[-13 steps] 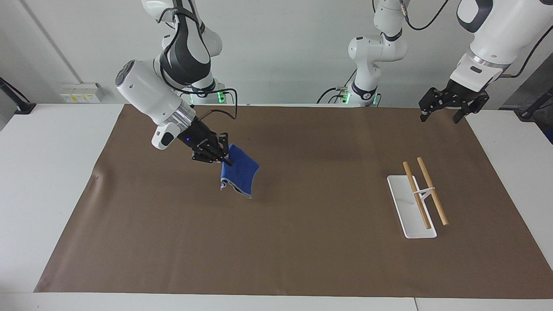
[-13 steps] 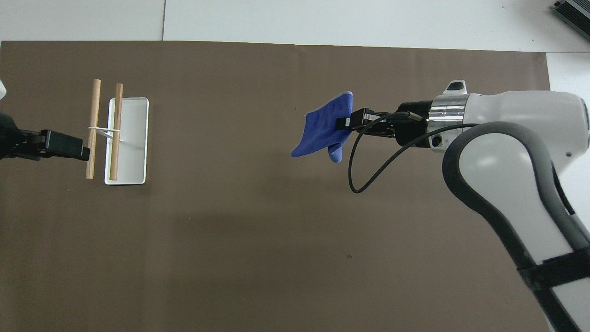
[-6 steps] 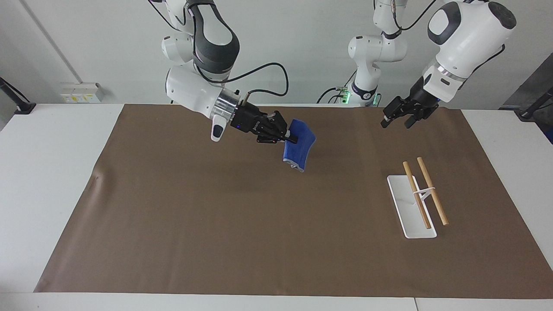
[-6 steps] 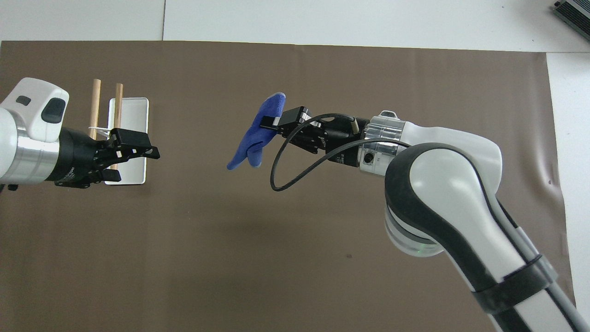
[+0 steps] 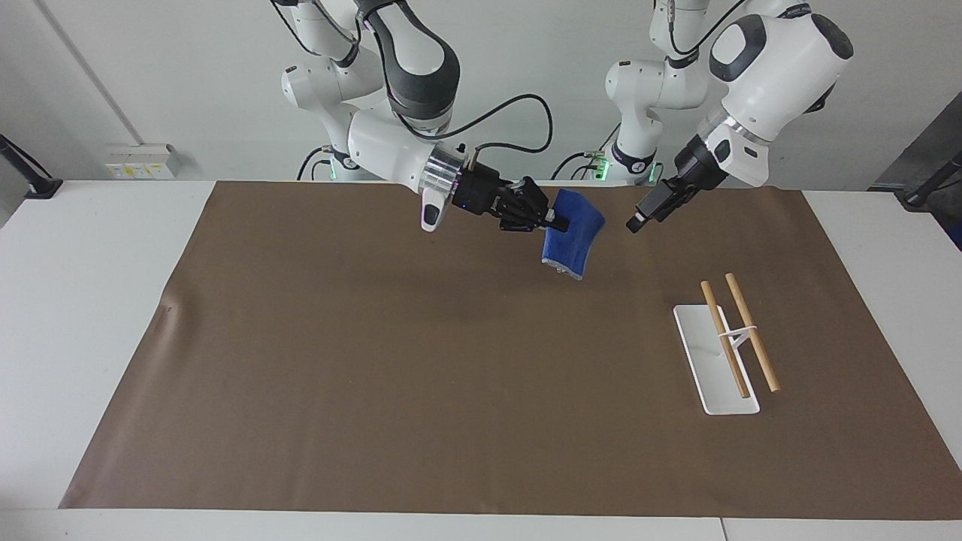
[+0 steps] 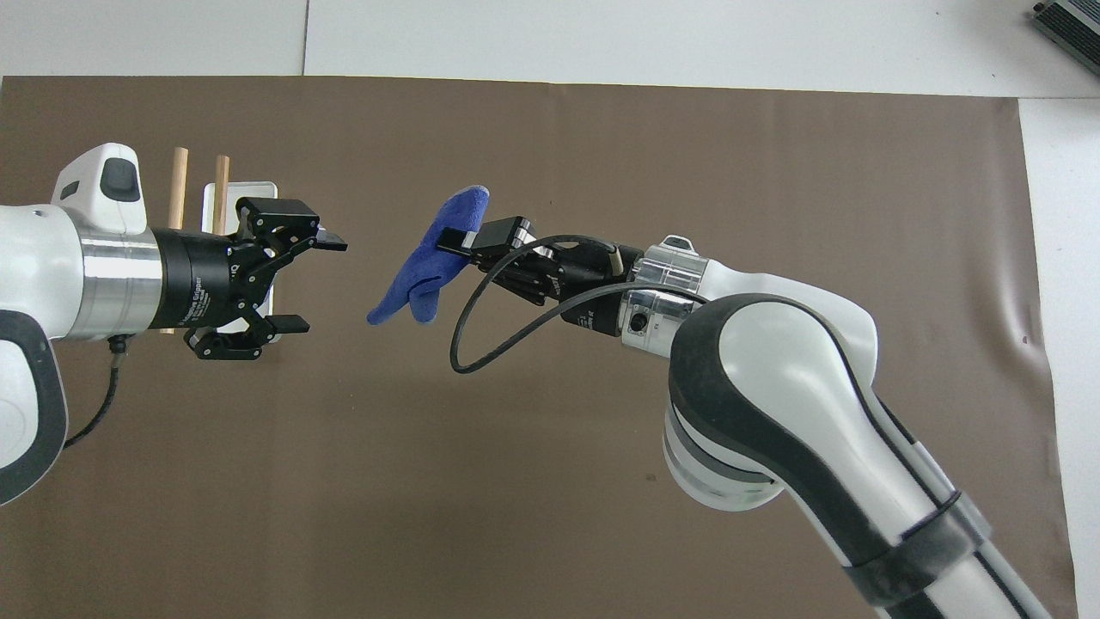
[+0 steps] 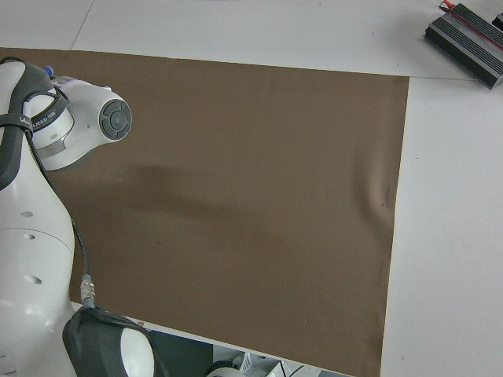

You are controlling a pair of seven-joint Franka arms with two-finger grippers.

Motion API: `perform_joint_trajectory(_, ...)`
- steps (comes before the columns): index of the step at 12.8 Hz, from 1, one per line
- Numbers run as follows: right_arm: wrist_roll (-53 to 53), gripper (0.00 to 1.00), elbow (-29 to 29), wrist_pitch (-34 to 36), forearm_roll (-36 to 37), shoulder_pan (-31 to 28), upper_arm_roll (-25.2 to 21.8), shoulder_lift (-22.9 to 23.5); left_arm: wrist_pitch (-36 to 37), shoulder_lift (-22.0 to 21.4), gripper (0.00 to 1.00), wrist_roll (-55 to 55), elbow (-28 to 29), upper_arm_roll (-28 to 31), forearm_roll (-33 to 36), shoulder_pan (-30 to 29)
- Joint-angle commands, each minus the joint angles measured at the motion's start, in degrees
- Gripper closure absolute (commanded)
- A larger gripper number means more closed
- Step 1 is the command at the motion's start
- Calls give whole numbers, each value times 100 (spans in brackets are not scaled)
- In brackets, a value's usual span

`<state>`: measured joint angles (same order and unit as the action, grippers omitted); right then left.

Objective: Right arm passes towel to left arm to hang
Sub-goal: 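Bring the towel to the left gripper and close the left gripper on it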

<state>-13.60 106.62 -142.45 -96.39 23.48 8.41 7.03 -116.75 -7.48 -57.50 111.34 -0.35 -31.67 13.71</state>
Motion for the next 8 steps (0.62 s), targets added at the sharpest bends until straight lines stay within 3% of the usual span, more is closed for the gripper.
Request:
perform_joint_trajectory(1, -424, 100, 34, 252, -196, 7, 30, -35, -252, -122, 0, -1058, 204, 79, -199, 158)
perform_joint_trajectory(4, -415, 100, 34, 252, -240, 8, 65, -35, -759, -306, 0, -1990, 668, 79, -357, 369)
perform_joint_trajectory(8, -319, 100, 34, -177, -1136, 34, 82, -53, -1200, -412, 0, -2590, 960, 79, -490, 554)
